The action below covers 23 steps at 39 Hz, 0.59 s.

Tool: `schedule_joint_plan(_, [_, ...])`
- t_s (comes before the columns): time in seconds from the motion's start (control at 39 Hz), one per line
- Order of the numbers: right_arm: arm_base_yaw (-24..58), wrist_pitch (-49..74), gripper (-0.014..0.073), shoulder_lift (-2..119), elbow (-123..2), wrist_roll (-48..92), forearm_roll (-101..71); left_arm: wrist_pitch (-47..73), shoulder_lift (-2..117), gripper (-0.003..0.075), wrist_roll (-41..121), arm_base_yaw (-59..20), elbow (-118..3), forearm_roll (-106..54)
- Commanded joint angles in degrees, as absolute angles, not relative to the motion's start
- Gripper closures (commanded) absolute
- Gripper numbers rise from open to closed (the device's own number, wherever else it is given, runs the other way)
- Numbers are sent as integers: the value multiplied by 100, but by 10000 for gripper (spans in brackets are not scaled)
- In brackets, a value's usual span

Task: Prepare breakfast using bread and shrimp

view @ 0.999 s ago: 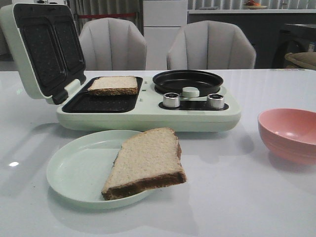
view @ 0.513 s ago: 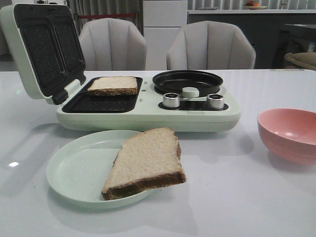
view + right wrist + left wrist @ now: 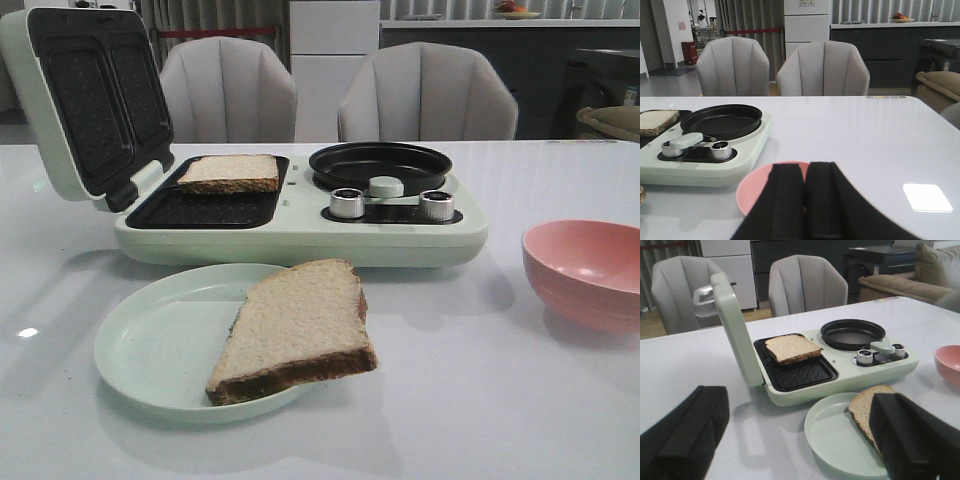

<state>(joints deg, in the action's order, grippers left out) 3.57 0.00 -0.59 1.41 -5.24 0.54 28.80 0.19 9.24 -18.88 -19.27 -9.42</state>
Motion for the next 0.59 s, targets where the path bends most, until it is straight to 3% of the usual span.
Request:
schedule_joint_plan(0.0, [331, -579, 459, -184, 53, -516, 116, 2313, 94, 95, 914, -1951, -2026, -1058])
schedule_joint_plan(0.23, [344, -1915, 459, -153, -173, -516, 81, 2337, 94, 95, 914, -1951, -2026, -1083])
schedule_joint_plan(0.56, [357, 592, 459, 1468, -2329, -516, 87, 2349, 94, 95, 914, -1951, -2026, -1085])
